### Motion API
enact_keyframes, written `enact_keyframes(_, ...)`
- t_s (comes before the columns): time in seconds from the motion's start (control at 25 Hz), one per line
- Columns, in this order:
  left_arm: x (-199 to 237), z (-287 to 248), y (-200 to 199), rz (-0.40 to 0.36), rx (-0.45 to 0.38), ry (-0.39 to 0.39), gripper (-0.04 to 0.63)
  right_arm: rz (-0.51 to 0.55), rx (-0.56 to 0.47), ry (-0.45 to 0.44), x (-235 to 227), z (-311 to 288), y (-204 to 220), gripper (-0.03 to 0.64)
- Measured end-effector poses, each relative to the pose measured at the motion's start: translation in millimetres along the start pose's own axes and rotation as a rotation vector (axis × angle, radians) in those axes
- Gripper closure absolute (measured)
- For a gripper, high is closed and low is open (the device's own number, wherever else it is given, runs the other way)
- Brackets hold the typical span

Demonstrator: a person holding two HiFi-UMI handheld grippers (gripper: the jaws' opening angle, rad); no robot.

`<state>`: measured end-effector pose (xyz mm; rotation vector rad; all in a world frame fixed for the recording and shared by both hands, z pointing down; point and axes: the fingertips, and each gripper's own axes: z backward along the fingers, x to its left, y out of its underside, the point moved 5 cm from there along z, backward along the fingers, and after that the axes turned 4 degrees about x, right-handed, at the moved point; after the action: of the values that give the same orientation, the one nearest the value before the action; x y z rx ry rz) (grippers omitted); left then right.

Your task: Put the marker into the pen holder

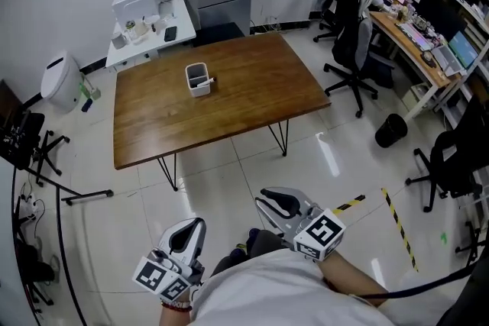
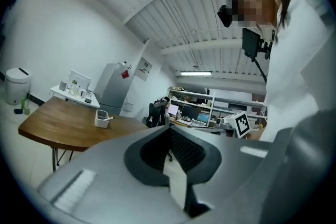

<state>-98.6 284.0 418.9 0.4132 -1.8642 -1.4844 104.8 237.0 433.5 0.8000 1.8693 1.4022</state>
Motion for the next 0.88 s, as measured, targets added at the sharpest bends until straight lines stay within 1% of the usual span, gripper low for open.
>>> enact_keyframes(0.16,-2.4,4.2,0.4,-0.012,-0.019,-0.029,0.612,0.034,-0.014,-0.013,4.4,7.0,-3.1,0.551)
enact_keyframes(0.28,-12.2,1.6,-5.3,-0.020,-0.039,-0.054,0.612,0.030,-0.022,-0.026,-1.5,17.4,-3.4,0.551)
enact_keyframes(0.36,-19.0,-4.8,-10.2,-0.010,-0.053,-0.069,0.612,0.025,-0.023,-0.034,-6.6,23.0,-7.8,0.552)
enact_keyframes(0.44,-33.3,-14.8,-14.8,-0.009,-0.062,-0.056,0.612,0.039,-0.016,-0.052,-10.0,29.4,-13.8,0.552)
enact_keyframes(0.52,-50.7,-28.7,-13.9,-0.031,-0.041,-0.020,0.612,0.055,0.005,-0.062,-16.2,34.7,-14.3,0.555)
enact_keyframes(0.64,-69.8,-42.4,-5.1,-0.043,-0.006,0.009,0.612,0.060,0.049,-0.039,-25.9,41.4,-4.5,0.555)
enact_keyframes(0.76,-70.3,-43.5,3.6,-0.025,0.016,0.010,0.612,0.040,0.045,-0.012,-29.6,41.8,3.0,0.555)
enact_keyframes(0.88,-59.9,-36.5,3.3,-0.016,0.022,-0.023,0.612,0.027,0.056,-0.003,-28.9,38.3,5.6,0.555)
